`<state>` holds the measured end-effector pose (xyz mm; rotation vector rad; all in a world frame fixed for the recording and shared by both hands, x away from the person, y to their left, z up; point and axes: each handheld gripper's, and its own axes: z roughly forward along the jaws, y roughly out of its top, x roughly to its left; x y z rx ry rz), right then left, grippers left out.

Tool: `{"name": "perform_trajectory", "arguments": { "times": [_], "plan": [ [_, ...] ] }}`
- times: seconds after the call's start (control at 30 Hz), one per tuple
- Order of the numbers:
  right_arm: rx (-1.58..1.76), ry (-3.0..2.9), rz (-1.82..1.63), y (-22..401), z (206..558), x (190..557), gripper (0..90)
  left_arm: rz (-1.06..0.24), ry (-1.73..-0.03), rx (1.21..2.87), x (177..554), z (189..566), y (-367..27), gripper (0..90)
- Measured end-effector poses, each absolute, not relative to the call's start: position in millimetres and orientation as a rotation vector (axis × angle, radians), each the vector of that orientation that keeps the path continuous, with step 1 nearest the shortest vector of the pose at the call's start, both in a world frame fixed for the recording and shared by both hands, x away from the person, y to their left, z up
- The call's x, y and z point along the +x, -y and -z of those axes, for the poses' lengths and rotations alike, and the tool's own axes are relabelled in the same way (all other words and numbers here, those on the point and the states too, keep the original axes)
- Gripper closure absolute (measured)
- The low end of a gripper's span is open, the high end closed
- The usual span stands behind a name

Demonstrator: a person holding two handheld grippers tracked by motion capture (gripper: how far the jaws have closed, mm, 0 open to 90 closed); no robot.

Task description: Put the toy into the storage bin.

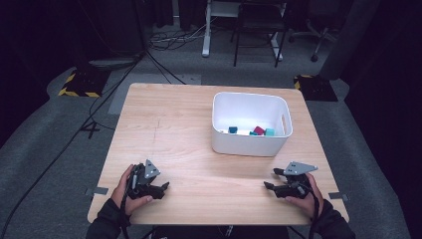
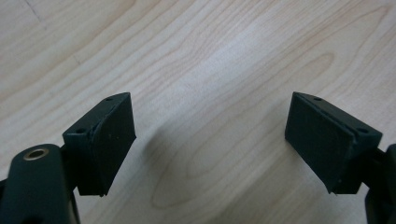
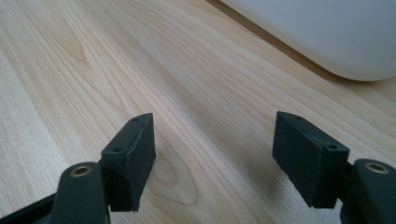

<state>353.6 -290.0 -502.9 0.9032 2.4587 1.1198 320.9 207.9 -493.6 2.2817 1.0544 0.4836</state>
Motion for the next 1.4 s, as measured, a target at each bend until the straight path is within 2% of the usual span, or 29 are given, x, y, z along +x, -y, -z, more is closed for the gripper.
{"name": "perform_trajectory", "arguments": {
  "times": [0.17,0.27,1.4],
  "plan": [
    [0.904,-2.458,-1.120,290,503,353,30.4,-0.415,-1.125,2.160,311,503,-219,16.2],
    [0.891,-2.465,-1.112,291,503,353,30.4,-0.428,-1.145,2.143,307,503,-222,15.6],
    [0.897,-2.463,-1.115,291,503,353,30.1,-0.421,-1.145,2.146,308,503,-222,14.1]
  ]
}}
